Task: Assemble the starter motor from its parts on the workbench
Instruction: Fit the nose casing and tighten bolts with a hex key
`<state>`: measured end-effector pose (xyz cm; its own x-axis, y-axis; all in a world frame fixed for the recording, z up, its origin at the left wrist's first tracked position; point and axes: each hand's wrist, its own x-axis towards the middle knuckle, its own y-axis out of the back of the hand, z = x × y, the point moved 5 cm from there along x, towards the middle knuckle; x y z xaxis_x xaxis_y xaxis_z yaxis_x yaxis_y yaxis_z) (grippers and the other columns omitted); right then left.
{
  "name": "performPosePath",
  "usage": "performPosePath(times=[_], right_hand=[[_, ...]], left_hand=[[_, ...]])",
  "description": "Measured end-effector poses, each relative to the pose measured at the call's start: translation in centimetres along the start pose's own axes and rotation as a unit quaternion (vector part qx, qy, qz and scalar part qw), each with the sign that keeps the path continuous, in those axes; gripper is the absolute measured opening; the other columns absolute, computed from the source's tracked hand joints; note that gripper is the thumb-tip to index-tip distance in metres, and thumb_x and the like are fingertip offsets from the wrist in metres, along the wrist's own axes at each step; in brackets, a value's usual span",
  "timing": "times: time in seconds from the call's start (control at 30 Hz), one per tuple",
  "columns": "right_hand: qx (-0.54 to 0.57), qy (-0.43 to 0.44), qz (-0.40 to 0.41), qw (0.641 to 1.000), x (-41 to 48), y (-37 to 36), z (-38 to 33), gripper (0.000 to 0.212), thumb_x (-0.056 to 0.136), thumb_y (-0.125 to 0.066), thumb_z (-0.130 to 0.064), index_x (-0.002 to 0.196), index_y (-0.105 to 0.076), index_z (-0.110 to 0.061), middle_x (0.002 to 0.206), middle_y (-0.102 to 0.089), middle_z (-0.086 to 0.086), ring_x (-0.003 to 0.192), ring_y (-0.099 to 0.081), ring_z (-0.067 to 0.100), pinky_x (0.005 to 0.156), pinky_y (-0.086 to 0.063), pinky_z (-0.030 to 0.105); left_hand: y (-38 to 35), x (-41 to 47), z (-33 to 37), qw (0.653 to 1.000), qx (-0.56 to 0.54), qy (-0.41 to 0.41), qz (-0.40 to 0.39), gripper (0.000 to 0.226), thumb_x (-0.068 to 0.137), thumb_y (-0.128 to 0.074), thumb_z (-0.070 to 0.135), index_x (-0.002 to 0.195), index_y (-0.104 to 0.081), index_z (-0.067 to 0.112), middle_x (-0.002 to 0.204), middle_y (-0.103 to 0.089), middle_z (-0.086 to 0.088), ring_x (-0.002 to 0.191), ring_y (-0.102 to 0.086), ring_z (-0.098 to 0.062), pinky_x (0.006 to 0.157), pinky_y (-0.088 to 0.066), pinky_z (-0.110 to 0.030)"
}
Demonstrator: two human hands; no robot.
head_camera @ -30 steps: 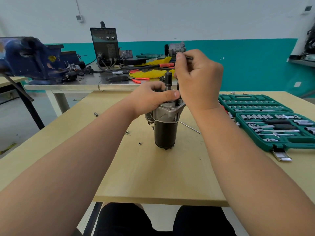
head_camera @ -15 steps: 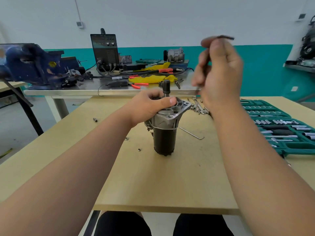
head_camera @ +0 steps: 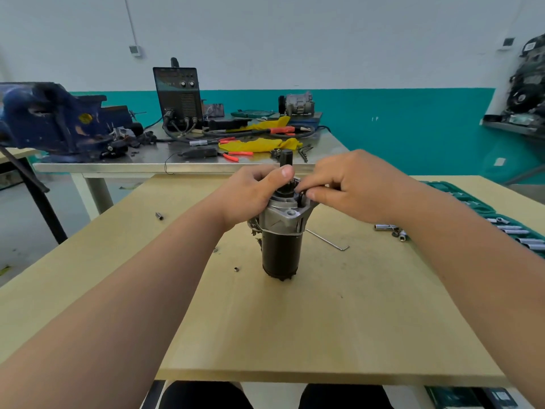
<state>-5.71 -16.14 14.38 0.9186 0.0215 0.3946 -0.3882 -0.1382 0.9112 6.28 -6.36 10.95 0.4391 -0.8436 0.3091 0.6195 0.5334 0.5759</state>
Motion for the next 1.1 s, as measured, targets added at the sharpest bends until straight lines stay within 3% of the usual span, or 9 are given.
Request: performPosePath(times=[0.17, 0.33, 0.43, 0.53, 0.7, 0.83, 1.0, 1.1], right_hand=[[-0.026, 0.028, -0.013, 0.999, 0.2, 0.5, -0.7, 0.023, 0.096, -0.055, -0.022, 0.112, -0.071, -0.023, 0.094, -0.062, -0.003, 0.086, -0.053, 0.011, 0.077, -0.045, 0.033], [-0.184, 0.084, -0.061, 0.977, 0.7, 0.7, -1.4, 0.030, 0.100, -0.044, -0.030, 0.121, -0.065, -0.028, 0.112, -0.057, -0.005, 0.092, -0.037, 0.002, 0.078, -0.038, 0.026], [-0.191, 0.088, -0.081, 0.974, 0.8, 0.9, -1.9, 0.029, 0.099, -0.042, -0.032, 0.114, -0.067, -0.031, 0.105, -0.059, -0.008, 0.088, -0.041, 0.003, 0.075, -0.041, 0.027], [-0.191, 0.084, -0.103, 0.972, 0.9, 0.9, -2.3, 0.030, 0.099, -0.042, -0.031, 0.105, -0.071, -0.027, 0.097, -0.064, -0.007, 0.088, -0.053, 0.009, 0.076, -0.044, 0.031], [-0.240, 0.093, -0.106, 0.960, 1.6, 0.7, -2.9, 0.031, 0.098, -0.040, -0.029, 0.102, -0.070, -0.028, 0.098, -0.066, -0.006, 0.091, -0.058, 0.013, 0.082, -0.050, 0.037], [-0.249, 0.104, -0.106, 0.957, 1.2, 0.8, -3.1, 0.030, 0.099, -0.039, -0.032, 0.105, -0.069, -0.032, 0.104, -0.064, -0.009, 0.096, -0.057, 0.012, 0.074, -0.048, 0.030], [-0.265, 0.137, -0.097, 0.950, 1.3, 0.6, -2.9, 0.030, 0.101, -0.037, -0.032, 0.117, -0.063, -0.032, 0.121, -0.056, -0.012, 0.111, -0.050, 0.010, 0.073, -0.036, 0.024], [-0.285, 0.172, -0.087, 0.939, 1.2, 0.5, -3.0, 0.029, 0.102, -0.039, -0.029, 0.114, -0.065, -0.029, 0.117, -0.057, -0.010, 0.106, -0.051, 0.010, 0.070, -0.036, 0.024]], left_hand=[[-0.1, 0.1, -0.1, 1.000, -0.001, -0.002, -0.005, 0.041, 0.079, -0.040, 0.067, 0.081, -0.063, 0.033, 0.077, -0.064, 0.013, 0.071, -0.058, 0.003, 0.070, -0.040, -0.027], [0.0, 0.0, -0.2, 1.000, 0.006, 0.009, 0.000, 0.045, 0.081, -0.041, 0.068, 0.086, -0.064, 0.030, 0.090, -0.066, 0.000, 0.087, -0.060, -0.016, 0.079, -0.045, -0.035], [0.0, 0.2, -0.4, 1.000, 0.003, 0.013, 0.013, 0.050, 0.092, -0.045, 0.061, 0.088, -0.065, 0.015, 0.088, -0.063, -0.012, 0.083, -0.059, -0.019, 0.080, -0.045, -0.040], [0.1, 0.2, -0.6, 0.999, 0.005, 0.027, 0.019, 0.059, 0.096, -0.045, 0.057, 0.104, -0.063, 0.002, 0.106, -0.061, -0.028, 0.098, -0.059, -0.039, 0.093, -0.047, -0.052], [0.1, 0.2, -0.5, 0.999, 0.005, 0.047, 0.026, 0.050, 0.094, -0.046, 0.060, 0.105, -0.069, 0.016, 0.107, -0.068, -0.016, 0.104, -0.063, -0.032, 0.097, -0.047, -0.054], [0.0, 0.1, -0.6, 0.998, -0.005, 0.054, 0.036, 0.039, 0.095, -0.047, 0.057, 0.100, -0.072, 0.027, 0.101, -0.073, -0.002, 0.099, -0.066, -0.019, 0.095, -0.051, -0.046], [0.2, 0.0, -0.5, 0.997, -0.001, 0.063, 0.040, 0.044, 0.096, -0.045, 0.057, 0.106, -0.070, 0.022, 0.106, -0.070, -0.008, 0.102, -0.064, -0.024, 0.091, -0.049, -0.037], [0.2, 0.0, -0.2, 0.998, -0.006, 0.056, 0.033, 0.043, 0.097, -0.044, 0.056, 0.106, -0.069, 0.022, 0.107, -0.069, -0.011, 0.104, -0.062, -0.027, 0.094, -0.048, -0.044]])
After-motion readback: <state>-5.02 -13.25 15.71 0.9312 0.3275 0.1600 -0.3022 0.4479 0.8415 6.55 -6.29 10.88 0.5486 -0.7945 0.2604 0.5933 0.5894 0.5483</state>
